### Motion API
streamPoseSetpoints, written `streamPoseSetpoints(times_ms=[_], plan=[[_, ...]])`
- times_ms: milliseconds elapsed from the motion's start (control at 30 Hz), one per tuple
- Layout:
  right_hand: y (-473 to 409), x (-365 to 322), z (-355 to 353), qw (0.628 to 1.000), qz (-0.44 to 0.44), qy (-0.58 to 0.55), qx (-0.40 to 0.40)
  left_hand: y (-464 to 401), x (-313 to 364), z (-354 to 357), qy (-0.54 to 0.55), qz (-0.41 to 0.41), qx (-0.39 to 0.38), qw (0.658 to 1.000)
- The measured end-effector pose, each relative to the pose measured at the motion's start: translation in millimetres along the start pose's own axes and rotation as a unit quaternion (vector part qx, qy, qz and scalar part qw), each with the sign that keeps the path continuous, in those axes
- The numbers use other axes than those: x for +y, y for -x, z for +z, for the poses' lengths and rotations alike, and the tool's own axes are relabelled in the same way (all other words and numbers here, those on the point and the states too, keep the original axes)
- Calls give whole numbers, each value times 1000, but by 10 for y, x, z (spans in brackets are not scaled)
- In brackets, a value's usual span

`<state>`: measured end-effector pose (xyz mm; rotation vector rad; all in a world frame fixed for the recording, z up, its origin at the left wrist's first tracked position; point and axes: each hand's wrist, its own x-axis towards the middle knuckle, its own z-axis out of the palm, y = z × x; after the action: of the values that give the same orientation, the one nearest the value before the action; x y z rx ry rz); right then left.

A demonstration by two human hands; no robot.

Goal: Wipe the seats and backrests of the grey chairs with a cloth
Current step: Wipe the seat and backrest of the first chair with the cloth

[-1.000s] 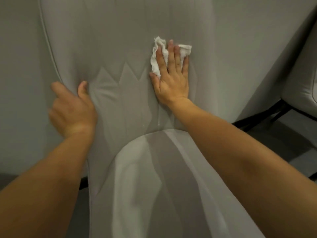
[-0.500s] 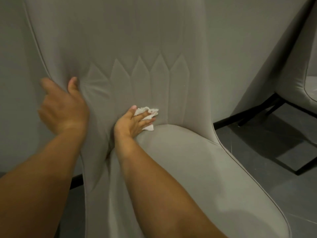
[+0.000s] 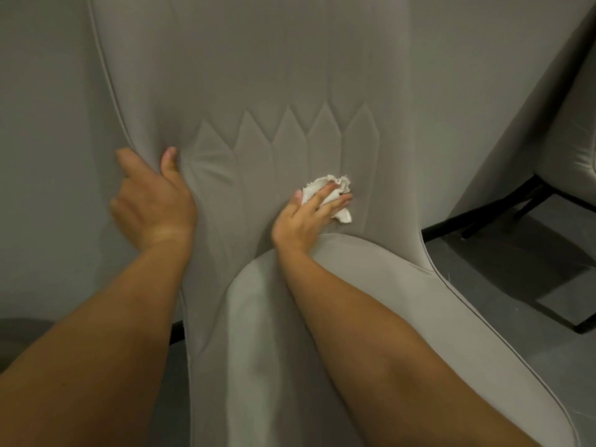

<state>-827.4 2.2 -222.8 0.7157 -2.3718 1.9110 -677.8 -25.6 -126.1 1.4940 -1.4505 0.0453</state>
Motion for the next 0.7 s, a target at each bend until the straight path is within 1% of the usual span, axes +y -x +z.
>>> streamPoseSetpoints(times_ms=[33,100,133,200,267,333,367,400,500,567,700], plan=[[4,149,-61,998,-46,42,-15,-3,-4,10,0,-1,2,1000],[-12,337,-146,987,-86,127,-55,-16,-13,35,-6,-3,8,1000],[-10,392,-182,975,-104,176,-90,-23,-22,44,-14,-3,8,1000],[23,538,-300,929,-161,288,-166,-33,-36,43,-26,2,7,1000],[-2,721,-515,866,-205,398,-222,-48,-43,58,-27,2,13,1000],[-80,815,-746,814,-210,472,-266,-57,-66,71,-35,-4,13,999],[-111,815,-820,801,-207,487,-278,-61,-72,79,-35,-6,13,999],[-116,789,-845,798,-202,491,-284,-61,-73,81,-35,-6,14,999],[74,624,-725,821,-144,462,-303,-54,-75,67,-39,-1,16,999],[303,538,-558,829,-108,447,-319,-55,-73,64,-39,-1,13,999],[335,402,-393,836,-98,441,-312,-58,-69,65,-36,0,12,999]])
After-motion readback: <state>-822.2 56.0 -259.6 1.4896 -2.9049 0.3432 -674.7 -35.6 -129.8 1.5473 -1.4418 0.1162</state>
